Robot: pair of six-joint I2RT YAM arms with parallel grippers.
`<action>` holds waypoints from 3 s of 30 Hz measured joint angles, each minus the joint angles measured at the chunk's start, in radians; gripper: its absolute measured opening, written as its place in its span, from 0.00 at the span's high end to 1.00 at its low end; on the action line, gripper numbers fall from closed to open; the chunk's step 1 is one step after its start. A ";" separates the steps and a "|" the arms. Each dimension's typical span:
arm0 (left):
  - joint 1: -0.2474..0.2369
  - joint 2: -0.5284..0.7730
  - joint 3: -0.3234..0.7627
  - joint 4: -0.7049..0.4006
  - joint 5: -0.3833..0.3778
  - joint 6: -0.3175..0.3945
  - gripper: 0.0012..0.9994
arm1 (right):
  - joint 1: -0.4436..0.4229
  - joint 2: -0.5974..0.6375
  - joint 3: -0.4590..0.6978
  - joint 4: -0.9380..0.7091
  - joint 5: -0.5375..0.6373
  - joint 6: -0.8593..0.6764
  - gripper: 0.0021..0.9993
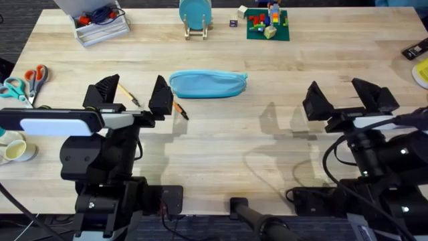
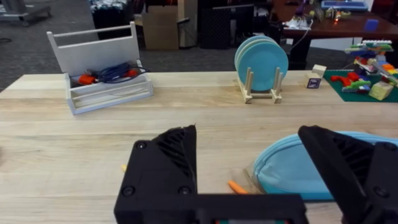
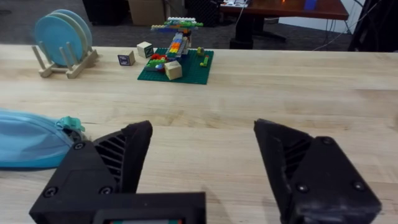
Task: Unzip the bag, pick up the pens from the table one at a time and place them inside, then zip the bag closed.
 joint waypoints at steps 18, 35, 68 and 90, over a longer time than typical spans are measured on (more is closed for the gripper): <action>0.000 0.000 0.000 0.023 -0.033 0.000 0.01 | 0.000 0.000 -0.001 0.056 -0.003 0.000 0.00; 0.000 0.117 0.316 -0.157 -0.041 0.009 0.01 | 0.000 0.000 0.114 0.120 -0.012 0.071 0.00; 0.000 1.020 1.330 -1.085 0.027 0.016 0.01 | 0.000 0.907 1.002 -0.557 -0.103 0.063 0.00; 0.000 1.280 1.434 -1.212 0.073 0.016 0.01 | 0.000 1.213 1.107 -0.709 -0.221 0.047 0.00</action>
